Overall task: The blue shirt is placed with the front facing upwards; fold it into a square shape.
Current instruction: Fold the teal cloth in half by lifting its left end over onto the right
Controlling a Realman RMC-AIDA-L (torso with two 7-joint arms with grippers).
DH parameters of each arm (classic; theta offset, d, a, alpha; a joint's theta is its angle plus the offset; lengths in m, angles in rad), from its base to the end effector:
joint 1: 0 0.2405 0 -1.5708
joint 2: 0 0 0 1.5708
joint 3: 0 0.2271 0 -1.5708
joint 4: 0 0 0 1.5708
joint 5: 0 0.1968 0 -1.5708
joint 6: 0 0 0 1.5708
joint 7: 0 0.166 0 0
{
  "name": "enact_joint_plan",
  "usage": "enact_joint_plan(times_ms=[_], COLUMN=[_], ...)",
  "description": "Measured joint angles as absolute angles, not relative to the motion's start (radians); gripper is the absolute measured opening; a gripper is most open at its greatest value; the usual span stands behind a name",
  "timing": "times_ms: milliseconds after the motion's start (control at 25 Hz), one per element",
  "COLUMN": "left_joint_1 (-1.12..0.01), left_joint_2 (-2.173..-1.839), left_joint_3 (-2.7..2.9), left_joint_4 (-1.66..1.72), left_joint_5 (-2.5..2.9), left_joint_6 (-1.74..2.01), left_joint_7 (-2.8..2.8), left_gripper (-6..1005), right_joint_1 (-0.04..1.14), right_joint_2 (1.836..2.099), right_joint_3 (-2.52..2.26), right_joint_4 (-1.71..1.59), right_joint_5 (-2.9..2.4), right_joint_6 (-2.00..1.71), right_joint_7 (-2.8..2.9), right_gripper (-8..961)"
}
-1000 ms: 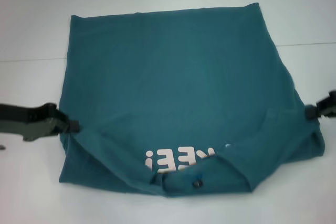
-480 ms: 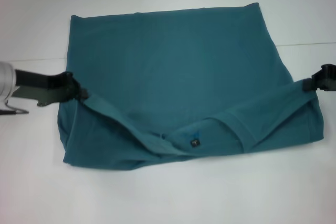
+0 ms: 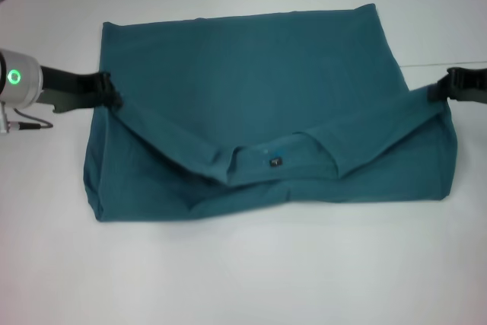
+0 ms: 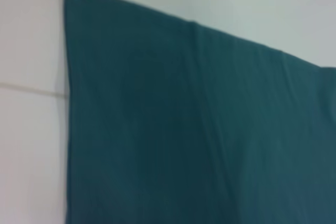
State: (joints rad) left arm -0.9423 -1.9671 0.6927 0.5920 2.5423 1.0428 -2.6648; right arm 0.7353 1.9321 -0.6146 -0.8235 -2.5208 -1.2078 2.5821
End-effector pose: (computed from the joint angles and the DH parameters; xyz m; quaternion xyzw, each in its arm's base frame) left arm -0.2032 0.4487 0.0312 -0.7455 -0.5963 -0.1054 0.2785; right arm 0.2617 0.4153 0.0952 -0.7246 0.6006 0.1132 0.3183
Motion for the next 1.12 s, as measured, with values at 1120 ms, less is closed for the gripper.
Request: enact_joint_plan(times_ms=[1120], left_joint_1=[-0.966], left_joint_2=[-1.991], left_joint_3=[0.863], left_joint_4=[0.59], left_joint_5=[2.561], left_joint_6=[0.723], left_joint_7=[-2.639], left_gripper=[11], right_joint_1=[0.85], right_joint_2=[1.967], right_joint_3=[-0.791], right_joint_4=[-0.695], right_joint_5=[-2.674], right_joint_6=[-0.749], right_joint_7=[2.596], right_gripper=[29])
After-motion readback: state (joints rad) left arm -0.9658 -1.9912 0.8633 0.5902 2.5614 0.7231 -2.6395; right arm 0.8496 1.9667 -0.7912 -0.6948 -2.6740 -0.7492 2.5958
